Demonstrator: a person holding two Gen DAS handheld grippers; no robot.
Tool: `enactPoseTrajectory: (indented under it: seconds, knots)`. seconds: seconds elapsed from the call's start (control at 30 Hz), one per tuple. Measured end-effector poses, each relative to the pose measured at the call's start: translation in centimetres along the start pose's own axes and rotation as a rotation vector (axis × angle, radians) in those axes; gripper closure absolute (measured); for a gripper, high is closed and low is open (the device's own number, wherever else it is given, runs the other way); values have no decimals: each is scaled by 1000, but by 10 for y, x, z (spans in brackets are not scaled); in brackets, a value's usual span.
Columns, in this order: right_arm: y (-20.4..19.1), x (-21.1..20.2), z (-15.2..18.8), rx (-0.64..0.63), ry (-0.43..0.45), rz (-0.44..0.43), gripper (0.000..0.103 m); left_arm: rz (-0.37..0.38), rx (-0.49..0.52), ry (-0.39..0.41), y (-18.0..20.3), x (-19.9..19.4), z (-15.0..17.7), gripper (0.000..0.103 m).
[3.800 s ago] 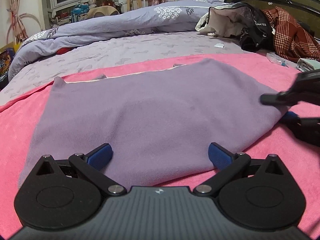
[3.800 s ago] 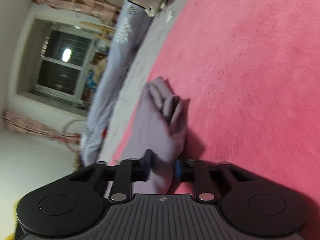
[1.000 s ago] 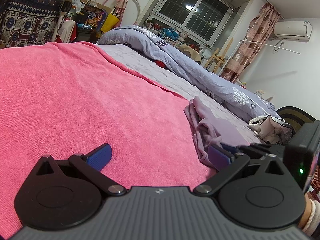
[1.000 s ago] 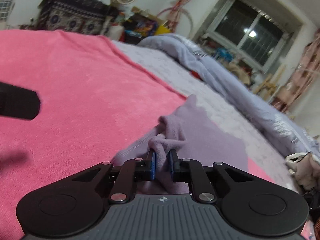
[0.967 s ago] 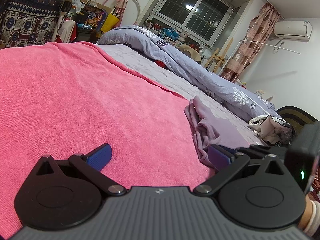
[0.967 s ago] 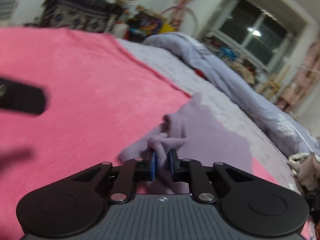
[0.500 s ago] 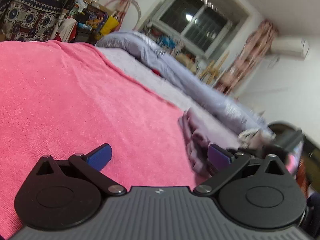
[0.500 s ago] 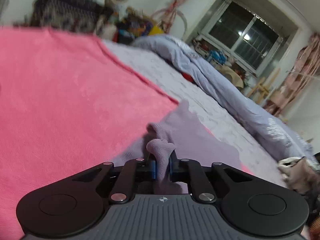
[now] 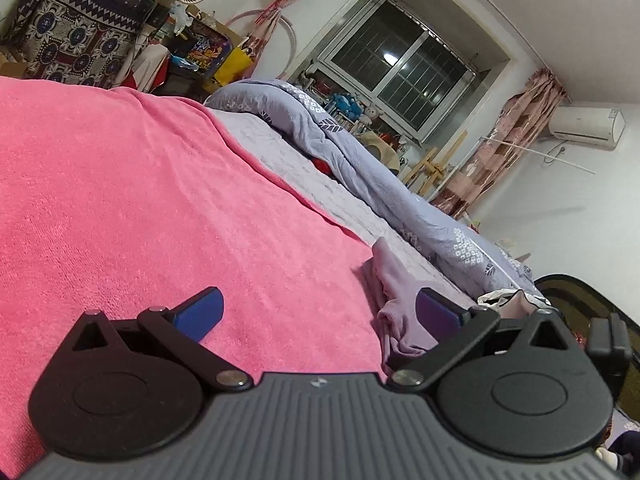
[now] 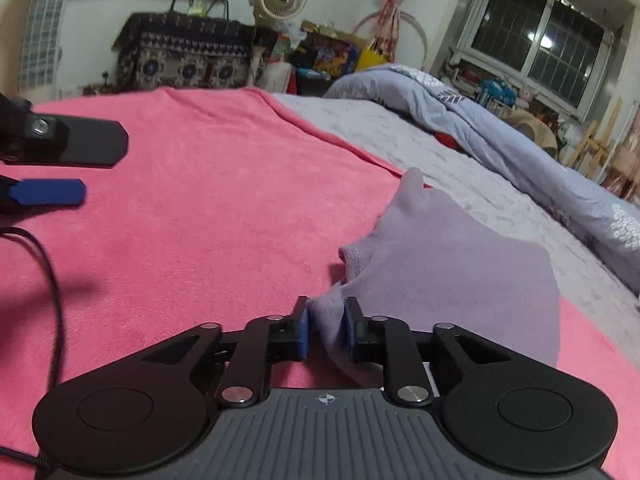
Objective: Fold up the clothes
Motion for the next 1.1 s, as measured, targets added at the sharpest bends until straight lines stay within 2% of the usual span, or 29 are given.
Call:
enactPoseTrajectory:
  seconds: [0.03, 0.07, 0.13, 0.17, 0.23, 0.27, 0.37, 0.43, 0.47, 0.5, 0.53, 0.6, 0.7, 0.73, 0.77, 0.9, 0.97, 1.03, 1.07, 1.1]
  knots:
    - [5, -10, 1, 41, -7, -58, 66, 2, -2, 2, 0, 0, 0, 1]
    - [11, -22, 4, 87, -3, -115, 49, 1, 0, 2, -1, -2, 0, 1]
    - [27, -53, 11, 194, 55, -193, 49, -10, 15, 0, 1, -3, -1, 0]
    - [38, -67, 14, 222, 99, -133, 49, -20, 32, 0, 5, -4, -1, 1]
    - [66, -87, 18, 260, 187, 64, 51, -31, 86, 6, 23, -1, -3, 1]
    - [80, -85, 23, 294, 192, 132, 51, -27, 115, 8, 33, 2, -5, 1]
    - [109, -46, 44, 364, 49, 177, 53, 41, 237, -10, 86, 33, -14, 1]
    - [119, -21, 66, 430, -39, 153, 50, 67, 344, -38, 127, 67, -19, 0]
    - [127, -23, 71, 492, -26, 131, 41, 69, 402, -61, 146, 87, -19, 0]
    - [135, -26, 75, 548, -29, 119, 27, 57, 457, -96, 160, 111, -16, 0]
    - [143, -29, 79, 597, -28, 102, 25, 46, 512, -132, 174, 135, -13, 0]
    - [152, -31, 88, 657, -11, 60, 24, -16, 630, -211, 192, 182, -3, 0]
    - [145, -31, 81, 601, -23, 98, 23, -223, 801, -352, 189, 253, 20, 1]
    - [142, -31, 79, 581, -26, 114, 23, -264, 828, -383, 182, 271, 24, 0]
    - [140, -30, 78, 571, -29, 122, 23, -301, 840, -409, 175, 287, 25, 0]
    - [139, -22, 78, 592, -25, 108, 21, -413, 671, -466, 147, 337, 0, 0]
    - [138, -22, 80, 591, -25, 108, 21, -442, 601, -508, 143, 358, -10, 0]
    - [137, -22, 80, 589, -26, 110, 21, -490, 590, -510, 148, 368, -22, 0]
    - [137, -22, 80, 589, -26, 110, 20, -511, 616, -483, 156, 365, -30, 7]
    - [138, -20, 80, 590, -25, 109, 20, -496, 647, -449, 166, 356, -38, 8]
Point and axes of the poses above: each gripper's, at about its wrist camera, not at the fingertips, and x roughly the way its jaws point, y to its right, z to its underside, the point moved 3 cm from there along x, roughly the way its jaws point, and after that the axes turned 1 degree about z, right-handed, at the moved point
